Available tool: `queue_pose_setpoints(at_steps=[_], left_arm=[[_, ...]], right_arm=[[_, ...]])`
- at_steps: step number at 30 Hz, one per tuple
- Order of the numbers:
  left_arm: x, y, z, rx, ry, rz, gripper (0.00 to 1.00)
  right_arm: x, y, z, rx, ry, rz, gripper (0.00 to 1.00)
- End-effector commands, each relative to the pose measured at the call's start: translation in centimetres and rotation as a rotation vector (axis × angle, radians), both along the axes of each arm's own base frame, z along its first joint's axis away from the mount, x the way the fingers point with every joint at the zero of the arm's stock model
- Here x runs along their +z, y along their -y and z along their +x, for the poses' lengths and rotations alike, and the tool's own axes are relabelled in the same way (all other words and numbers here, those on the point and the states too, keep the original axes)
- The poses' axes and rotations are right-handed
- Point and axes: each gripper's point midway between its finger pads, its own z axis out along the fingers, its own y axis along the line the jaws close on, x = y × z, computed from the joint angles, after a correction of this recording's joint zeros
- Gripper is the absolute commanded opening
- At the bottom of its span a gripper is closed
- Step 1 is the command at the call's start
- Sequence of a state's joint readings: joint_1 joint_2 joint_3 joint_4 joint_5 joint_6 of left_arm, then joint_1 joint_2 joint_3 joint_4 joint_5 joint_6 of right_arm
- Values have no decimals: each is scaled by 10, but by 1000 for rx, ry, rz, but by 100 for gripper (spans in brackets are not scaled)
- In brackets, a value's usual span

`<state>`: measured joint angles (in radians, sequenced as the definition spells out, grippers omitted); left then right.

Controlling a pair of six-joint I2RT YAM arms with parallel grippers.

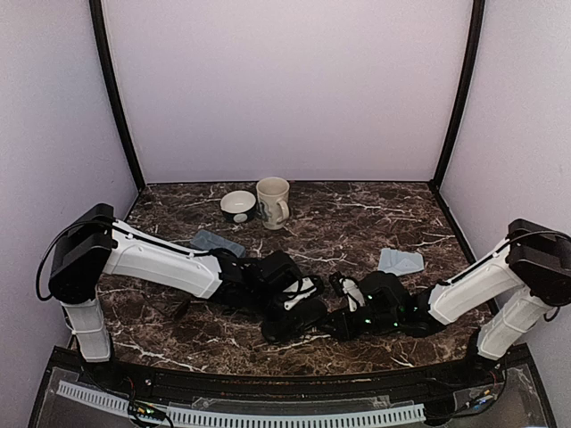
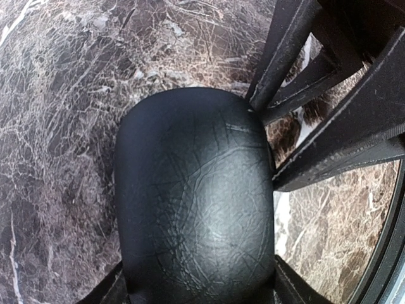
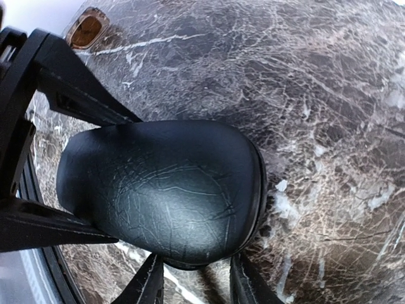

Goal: Organize the sunglasses
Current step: Adjust the folded cleaning cloth on the sunglasses case.

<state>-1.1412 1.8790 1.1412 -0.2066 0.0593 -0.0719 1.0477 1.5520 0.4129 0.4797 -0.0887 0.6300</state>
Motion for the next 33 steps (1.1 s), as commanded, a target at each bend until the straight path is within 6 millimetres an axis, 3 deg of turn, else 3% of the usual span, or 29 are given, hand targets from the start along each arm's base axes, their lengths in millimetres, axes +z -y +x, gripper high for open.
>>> queue_pose_setpoints(at_steps=[1,12,18,33], left_arm=[[12,-1,-4,-11,-18,-37,23],[13,1,-9,-49,-40,-47,12],[15,2,-15,-78,-58,-60,11],[13,1,-21,-111,-72,-56,10]], right_arm=[[-12,13,-6,44,52,-71,37],[-15,11,-7,95,148,-159,38],[-13,7,-6,129,194,-158,51],[-10,-1,-22,290,297,-136,58]])
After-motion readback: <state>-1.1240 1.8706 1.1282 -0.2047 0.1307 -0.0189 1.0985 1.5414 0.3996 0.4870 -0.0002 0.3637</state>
